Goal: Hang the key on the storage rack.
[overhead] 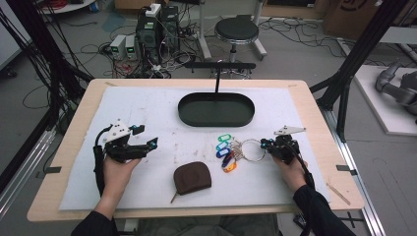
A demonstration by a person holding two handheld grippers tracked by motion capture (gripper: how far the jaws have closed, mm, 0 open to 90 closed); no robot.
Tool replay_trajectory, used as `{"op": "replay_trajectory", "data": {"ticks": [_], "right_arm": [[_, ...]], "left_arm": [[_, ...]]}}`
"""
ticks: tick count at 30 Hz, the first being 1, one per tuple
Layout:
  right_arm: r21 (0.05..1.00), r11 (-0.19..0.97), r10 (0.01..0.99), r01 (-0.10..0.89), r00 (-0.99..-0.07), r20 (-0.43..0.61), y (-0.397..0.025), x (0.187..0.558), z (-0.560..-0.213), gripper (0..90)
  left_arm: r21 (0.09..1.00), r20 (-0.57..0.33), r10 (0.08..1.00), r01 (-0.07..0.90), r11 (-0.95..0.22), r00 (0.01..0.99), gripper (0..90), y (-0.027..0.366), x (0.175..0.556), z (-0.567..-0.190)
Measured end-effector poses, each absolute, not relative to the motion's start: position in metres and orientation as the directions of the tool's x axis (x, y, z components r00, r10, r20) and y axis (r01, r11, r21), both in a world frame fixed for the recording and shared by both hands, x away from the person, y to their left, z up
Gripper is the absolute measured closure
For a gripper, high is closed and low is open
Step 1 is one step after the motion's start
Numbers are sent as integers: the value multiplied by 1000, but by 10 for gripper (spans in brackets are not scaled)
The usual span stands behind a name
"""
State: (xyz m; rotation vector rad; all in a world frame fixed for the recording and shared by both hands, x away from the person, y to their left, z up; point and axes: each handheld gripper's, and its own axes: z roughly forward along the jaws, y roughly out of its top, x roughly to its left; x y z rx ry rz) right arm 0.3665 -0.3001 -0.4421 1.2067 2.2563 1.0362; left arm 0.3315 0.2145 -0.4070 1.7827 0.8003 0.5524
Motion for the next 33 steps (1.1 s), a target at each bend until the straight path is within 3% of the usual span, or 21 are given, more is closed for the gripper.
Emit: {"op": "replay_trajectory", "data": {"ticks": [17,33], "right_arm": [[866,160,756,474,-623,201,-302,355,-421,871],[837,183,732,515,-640,234,-290,353,-422,866]], "left_arm": [[943,-8,736,250,-219,677,286,214,331,-406],[944,-4,728,243,-224,685,286,213,331,-406]]}}
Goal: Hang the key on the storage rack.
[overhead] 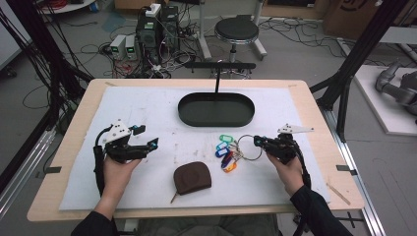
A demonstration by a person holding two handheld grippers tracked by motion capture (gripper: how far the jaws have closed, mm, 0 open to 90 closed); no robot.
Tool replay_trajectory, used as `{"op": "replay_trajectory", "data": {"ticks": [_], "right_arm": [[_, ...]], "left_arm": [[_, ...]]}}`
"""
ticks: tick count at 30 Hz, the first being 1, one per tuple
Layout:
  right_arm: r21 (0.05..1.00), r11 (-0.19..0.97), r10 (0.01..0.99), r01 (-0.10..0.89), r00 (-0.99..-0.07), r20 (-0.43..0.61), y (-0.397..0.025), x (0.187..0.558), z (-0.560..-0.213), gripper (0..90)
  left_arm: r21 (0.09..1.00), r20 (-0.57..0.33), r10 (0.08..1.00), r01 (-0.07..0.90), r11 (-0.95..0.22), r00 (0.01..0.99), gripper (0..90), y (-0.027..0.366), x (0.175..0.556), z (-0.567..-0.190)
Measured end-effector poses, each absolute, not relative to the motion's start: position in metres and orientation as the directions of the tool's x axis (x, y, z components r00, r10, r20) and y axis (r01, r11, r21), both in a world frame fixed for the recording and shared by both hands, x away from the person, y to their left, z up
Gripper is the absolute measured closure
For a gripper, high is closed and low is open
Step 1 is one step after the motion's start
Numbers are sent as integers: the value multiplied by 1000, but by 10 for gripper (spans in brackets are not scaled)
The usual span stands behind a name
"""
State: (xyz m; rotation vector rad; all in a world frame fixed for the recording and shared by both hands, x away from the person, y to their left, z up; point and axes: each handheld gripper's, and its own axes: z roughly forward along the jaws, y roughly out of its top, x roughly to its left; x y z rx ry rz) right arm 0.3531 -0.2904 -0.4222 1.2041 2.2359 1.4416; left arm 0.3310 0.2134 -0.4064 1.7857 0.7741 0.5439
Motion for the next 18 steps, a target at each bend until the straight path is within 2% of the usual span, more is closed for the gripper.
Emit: {"op": "replay_trajectory", "data": {"ticks": [9,18], "right_arm": [[847,228,697,480,-688,202,-286,354,-413,876],[867,282,675,411,-727,124,-281,358,-391,878]], "left_arm": [[942,-3,728,247,-229,685,286,214,330,-407],[942,-7,731,250,-224,683,286,216,329,-408]]}}
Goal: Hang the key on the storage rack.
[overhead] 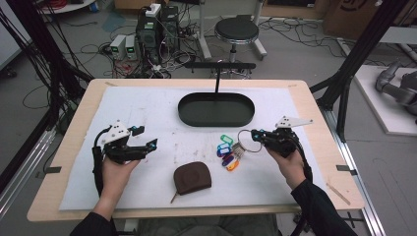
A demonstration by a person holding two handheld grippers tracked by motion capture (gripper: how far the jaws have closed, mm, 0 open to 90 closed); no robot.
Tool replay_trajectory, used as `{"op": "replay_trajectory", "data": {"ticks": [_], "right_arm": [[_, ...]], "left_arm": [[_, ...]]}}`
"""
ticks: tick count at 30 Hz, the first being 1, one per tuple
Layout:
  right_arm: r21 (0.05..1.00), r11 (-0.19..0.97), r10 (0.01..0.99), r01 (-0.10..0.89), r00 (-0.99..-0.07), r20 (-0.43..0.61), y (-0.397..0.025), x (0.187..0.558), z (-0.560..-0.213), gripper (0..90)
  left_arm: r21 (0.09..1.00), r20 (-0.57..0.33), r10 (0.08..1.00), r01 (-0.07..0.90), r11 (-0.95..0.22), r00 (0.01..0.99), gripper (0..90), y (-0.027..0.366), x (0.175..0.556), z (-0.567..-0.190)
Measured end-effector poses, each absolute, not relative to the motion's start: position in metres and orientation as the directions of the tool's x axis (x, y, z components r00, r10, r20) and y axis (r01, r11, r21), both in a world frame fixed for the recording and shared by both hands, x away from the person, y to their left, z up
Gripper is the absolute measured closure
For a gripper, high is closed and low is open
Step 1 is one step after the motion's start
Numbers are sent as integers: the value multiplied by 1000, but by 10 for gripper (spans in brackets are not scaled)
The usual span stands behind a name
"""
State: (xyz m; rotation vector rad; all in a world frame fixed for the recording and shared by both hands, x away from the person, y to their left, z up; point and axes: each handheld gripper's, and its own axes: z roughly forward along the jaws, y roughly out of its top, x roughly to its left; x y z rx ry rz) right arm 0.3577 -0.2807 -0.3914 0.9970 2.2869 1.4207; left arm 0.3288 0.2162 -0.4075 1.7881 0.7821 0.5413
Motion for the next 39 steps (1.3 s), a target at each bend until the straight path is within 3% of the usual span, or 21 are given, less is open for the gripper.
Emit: {"op": "replay_trajectory", "data": {"ticks": [39], "right_arm": [[926,241,657,291,-751,65,-278,406,-306,879]], "left_arm": [[942,2,742,248,-227,671,286,220,331,-408]]}}
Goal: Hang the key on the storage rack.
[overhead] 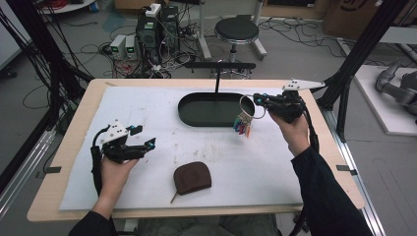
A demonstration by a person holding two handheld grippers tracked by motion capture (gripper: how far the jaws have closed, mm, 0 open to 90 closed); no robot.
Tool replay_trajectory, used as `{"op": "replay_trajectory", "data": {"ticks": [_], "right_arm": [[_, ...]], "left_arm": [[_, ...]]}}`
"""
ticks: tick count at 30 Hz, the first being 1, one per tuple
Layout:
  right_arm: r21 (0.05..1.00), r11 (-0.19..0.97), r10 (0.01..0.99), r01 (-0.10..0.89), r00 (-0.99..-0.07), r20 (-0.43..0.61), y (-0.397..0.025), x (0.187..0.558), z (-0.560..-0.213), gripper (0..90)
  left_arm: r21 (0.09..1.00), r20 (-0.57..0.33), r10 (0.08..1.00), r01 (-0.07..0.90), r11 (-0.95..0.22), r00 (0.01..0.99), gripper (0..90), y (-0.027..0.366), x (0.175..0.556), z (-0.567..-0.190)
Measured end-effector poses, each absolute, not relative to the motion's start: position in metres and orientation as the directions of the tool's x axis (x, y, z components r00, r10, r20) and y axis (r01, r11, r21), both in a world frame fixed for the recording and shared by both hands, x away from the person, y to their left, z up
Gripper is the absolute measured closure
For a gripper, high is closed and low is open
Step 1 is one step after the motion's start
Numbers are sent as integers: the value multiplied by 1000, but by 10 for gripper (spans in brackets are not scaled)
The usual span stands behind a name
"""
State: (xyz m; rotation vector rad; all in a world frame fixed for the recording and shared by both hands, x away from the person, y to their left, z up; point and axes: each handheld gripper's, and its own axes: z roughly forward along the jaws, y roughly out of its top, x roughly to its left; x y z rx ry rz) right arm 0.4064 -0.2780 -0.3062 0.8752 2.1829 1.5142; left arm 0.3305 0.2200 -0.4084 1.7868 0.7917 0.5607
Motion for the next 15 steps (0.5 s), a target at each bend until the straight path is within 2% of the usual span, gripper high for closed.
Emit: {"op": "replay_trajectory", "data": {"ticks": [15], "right_arm": [[935,218,683,280,-728,59,-275,427,-292,878]], "left_arm": [[940,6,728,245,-238,686,286,212,330,-410]]}}
